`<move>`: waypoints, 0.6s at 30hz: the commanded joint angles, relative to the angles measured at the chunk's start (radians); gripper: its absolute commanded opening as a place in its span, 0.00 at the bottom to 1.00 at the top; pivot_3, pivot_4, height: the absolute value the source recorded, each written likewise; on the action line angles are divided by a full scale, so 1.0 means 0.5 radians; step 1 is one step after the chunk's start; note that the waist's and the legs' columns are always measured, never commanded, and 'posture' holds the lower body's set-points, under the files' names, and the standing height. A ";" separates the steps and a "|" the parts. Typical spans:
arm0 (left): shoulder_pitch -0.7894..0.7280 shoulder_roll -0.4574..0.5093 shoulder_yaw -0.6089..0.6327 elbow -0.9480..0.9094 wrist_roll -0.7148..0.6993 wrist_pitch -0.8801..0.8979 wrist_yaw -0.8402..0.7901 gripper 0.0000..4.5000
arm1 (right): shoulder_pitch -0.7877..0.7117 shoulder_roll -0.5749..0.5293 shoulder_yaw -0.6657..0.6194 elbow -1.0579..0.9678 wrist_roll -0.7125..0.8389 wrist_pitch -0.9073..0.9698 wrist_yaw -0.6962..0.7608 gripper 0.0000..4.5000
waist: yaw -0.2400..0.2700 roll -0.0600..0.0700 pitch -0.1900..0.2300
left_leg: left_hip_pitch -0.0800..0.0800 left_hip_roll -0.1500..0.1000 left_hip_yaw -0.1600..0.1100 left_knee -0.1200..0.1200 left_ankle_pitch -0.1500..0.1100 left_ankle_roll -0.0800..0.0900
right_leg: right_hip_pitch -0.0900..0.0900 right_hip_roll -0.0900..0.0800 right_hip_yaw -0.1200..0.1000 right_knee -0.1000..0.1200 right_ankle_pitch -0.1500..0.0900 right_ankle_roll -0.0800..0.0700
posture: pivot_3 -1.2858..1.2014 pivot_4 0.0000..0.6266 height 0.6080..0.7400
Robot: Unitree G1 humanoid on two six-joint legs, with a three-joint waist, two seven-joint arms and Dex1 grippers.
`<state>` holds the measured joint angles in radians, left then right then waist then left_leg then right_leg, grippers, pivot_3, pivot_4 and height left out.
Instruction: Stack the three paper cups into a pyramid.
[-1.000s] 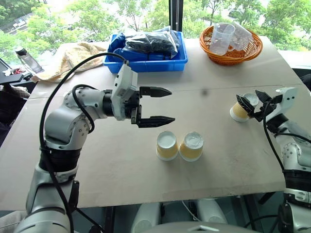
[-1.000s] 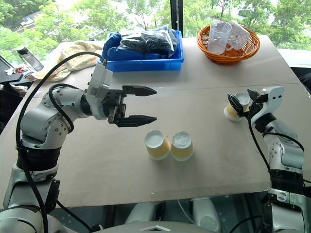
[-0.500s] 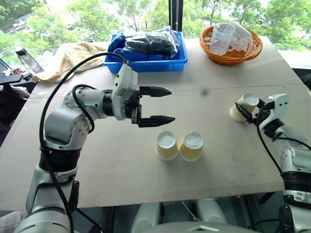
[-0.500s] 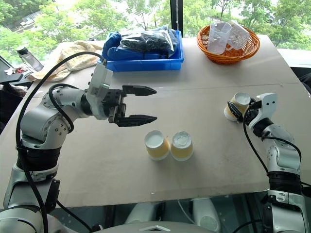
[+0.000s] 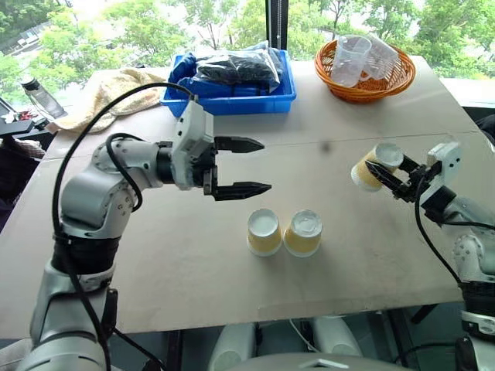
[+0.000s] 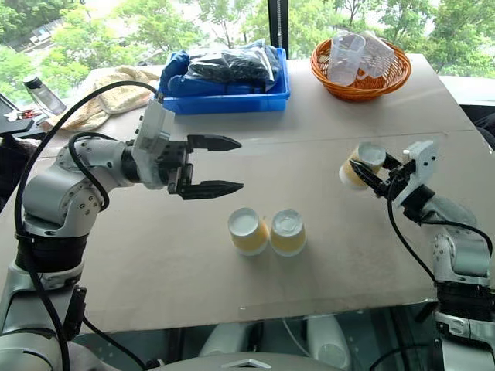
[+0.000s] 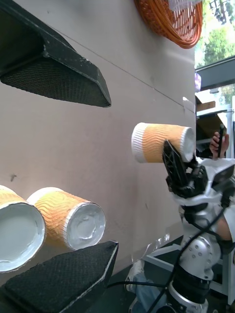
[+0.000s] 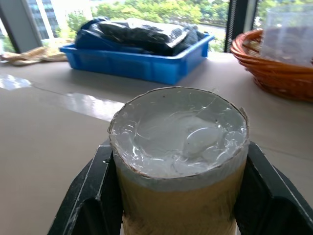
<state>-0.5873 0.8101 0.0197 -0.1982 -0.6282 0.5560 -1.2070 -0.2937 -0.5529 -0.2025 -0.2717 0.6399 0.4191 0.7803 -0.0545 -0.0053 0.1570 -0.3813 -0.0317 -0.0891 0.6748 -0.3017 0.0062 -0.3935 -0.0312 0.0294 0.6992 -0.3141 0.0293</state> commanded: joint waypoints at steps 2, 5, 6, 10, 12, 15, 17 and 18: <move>0.046 0.110 0.090 0.059 0.053 -0.070 -0.065 1.00 | -0.077 -0.055 0.230 -0.527 0.299 0.336 0.007 0.46 | 0.009 0.000 0.000 | -0.001 0.000 -0.003 0.000 0.000 0.000 | 0.000 0.000 -0.003 -0.001 0.000 0.000 | 0.52 0.24 1.00; 0.043 0.151 0.114 0.094 0.049 -0.080 -0.100 1.00 | -0.106 -0.084 0.382 -0.686 0.361 0.487 -0.022 0.46 | 0.038 -0.002 0.001 | -0.004 -0.002 -0.004 0.001 0.000 0.000 | 0.000 -0.003 -0.005 -0.004 0.000 0.000 | 0.52 0.24 1.00; 0.043 0.164 0.120 0.095 0.034 -0.069 -0.116 1.00 | -0.115 -0.093 0.429 -0.714 0.349 0.511 -0.023 0.46 | 0.044 -0.002 0.001 | -0.006 -0.004 -0.007 0.003 -0.001 0.001 | 0.000 -0.005 -0.008 -0.004 0.000 0.000 | 0.52 0.24 1.00; 0.086 0.236 0.145 0.068 0.014 -0.044 -0.186 1.00 | -0.156 -0.098 0.558 -0.737 0.264 0.515 -0.008 0.46 | 0.044 -0.002 0.001 | -0.012 -0.005 -0.011 0.012 -0.002 0.003 | 0.000 -0.006 -0.013 -0.006 0.000 0.000 | 0.52 0.24 1.00; 0.104 0.271 0.165 0.062 -0.001 -0.028 -0.215 1.00 | -0.179 -0.095 0.600 -0.729 0.234 0.514 0.000 0.46 | 0.039 -0.002 0.001 | -0.012 -0.005 -0.013 0.012 -0.002 0.003 | -0.001 -0.006 -0.015 -0.005 0.000 0.000 | 0.52 0.24 1.00; 0.108 0.296 0.187 0.052 -0.031 0.001 -0.246 1.00 | -0.203 -0.076 0.640 -0.720 0.208 0.513 0.002 0.46 | 0.033 -0.002 0.001 | -0.012 -0.004 -0.016 0.012 -0.002 0.003 | -0.001 -0.005 -0.018 -0.004 0.000 0.000 | 0.52 0.24 1.00; 0.111 0.302 0.196 0.029 -0.059 0.021 -0.258 1.00 | -0.213 -0.071 0.658 -0.695 0.172 0.498 0.003 0.46 | 0.032 -0.002 0.001 | -0.012 -0.004 -0.016 0.012 -0.002 0.003 | -0.001 -0.005 -0.018 -0.004 0.000 0.000 | 0.52 0.24 1.00; 0.117 0.307 0.202 0.016 -0.074 0.031 -0.264 1.00 | -0.216 -0.071 0.663 -0.684 0.153 0.490 0.007 0.46 | 0.031 -0.002 0.001 | -0.012 -0.005 -0.016 0.012 -0.002 0.003 | 0.000 -0.005 -0.018 -0.004 0.000 0.000 | 0.52 0.24 1.00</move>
<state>-0.5281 0.9449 0.0799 -0.1517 -0.6368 0.5657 -1.3296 -0.3849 -0.5907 0.1369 -0.6016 0.7216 0.6864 0.7777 -0.0389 -0.0063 0.1574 -0.3874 -0.0341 -0.0971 0.6808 -0.3025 0.0075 -0.3937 -0.0339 0.0208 0.6970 -0.3141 0.0295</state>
